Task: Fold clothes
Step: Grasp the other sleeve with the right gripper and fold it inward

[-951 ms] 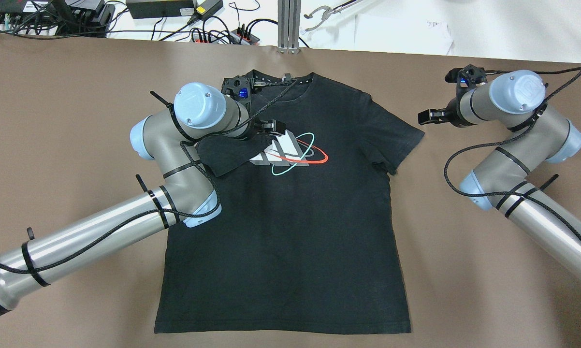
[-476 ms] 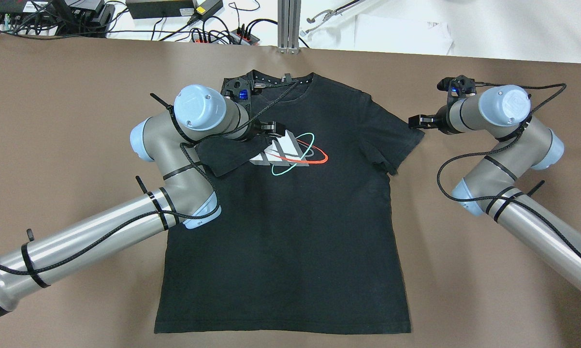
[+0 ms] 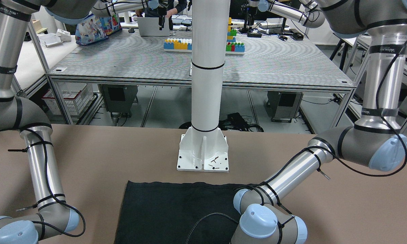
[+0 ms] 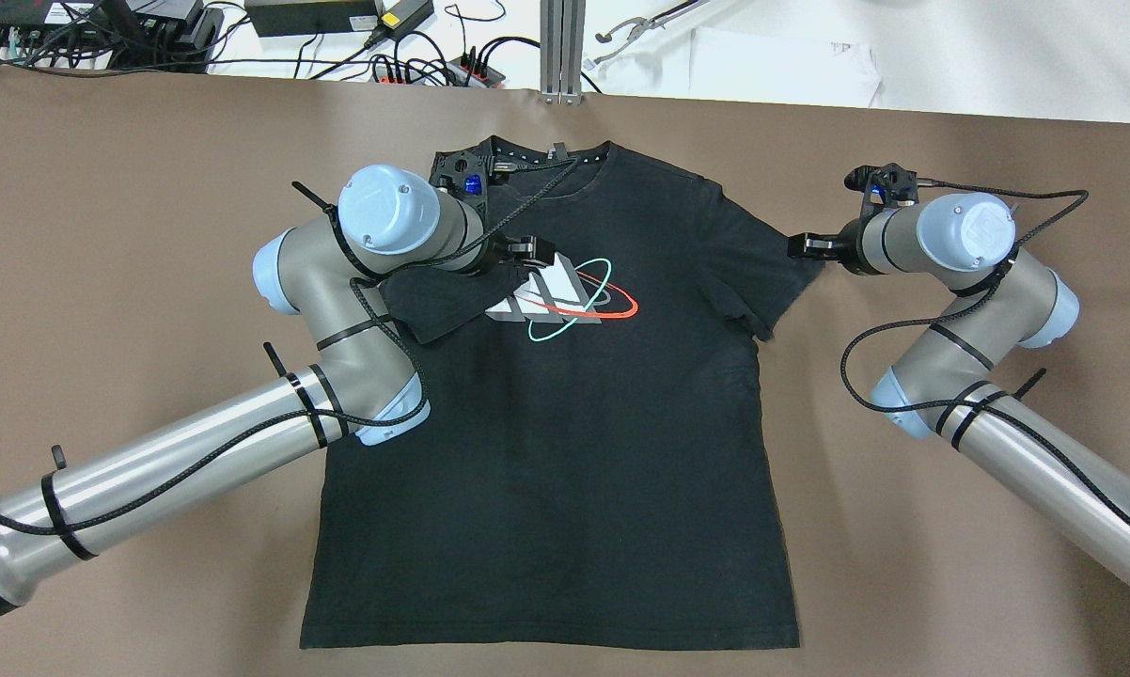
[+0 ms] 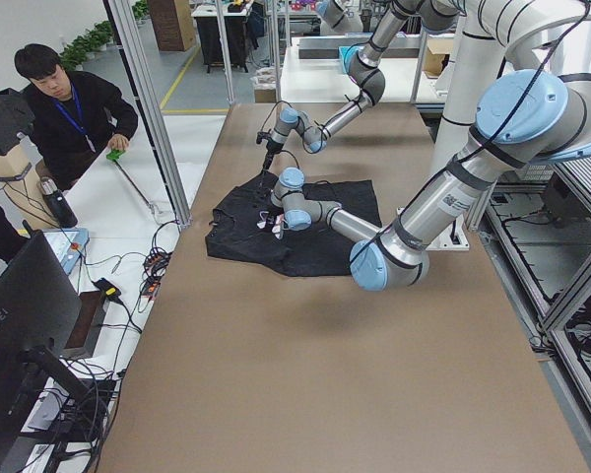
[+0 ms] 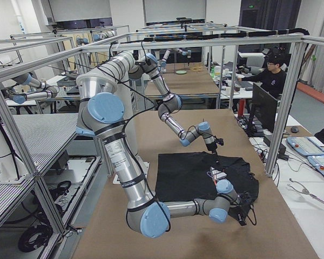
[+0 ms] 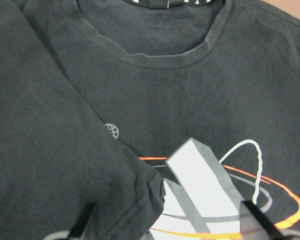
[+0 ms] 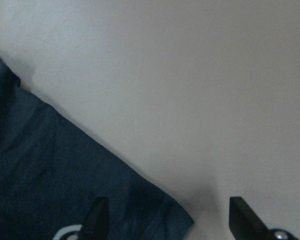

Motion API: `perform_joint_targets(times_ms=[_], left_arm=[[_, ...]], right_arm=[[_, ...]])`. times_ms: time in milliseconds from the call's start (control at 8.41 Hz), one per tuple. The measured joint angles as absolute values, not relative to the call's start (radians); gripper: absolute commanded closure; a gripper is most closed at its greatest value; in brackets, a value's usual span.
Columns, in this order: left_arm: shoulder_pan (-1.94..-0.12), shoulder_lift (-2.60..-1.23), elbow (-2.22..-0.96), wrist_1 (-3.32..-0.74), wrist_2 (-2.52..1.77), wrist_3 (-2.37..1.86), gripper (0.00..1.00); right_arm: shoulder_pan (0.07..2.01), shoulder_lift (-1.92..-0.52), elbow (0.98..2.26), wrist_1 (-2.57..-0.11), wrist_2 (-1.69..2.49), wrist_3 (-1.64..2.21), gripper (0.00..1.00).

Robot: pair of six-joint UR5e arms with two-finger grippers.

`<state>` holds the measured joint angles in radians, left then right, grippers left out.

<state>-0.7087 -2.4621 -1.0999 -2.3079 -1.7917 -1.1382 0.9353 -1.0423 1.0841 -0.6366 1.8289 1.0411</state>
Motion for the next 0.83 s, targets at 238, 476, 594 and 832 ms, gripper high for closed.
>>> perform_joint_targets(times_ms=[238,476,594,832], left_arm=[[-0.709,-2.462,-1.1,-2.31,-1.792,-1.139,0.0],[-0.709,-2.462,-1.101,-2.311,-1.793,-1.14,0.0],[-0.709,-2.462,-1.101,-2.312,-1.793,-1.14,0.0],[-0.712,-2.462,-1.101,-2.312,-1.793,-1.139,0.0]], right_arm=[[0.926,-1.044,1.085,-0.625,1.814,1.078,0.98],[0.924,-1.05,1.097,-0.622,1.811,1.095,1.0],[0.924,-1.053,1.116,-0.623,1.81,1.098,1.0],[0.925,-1.051,1.168,-0.63,1.81,1.113,1.0]])
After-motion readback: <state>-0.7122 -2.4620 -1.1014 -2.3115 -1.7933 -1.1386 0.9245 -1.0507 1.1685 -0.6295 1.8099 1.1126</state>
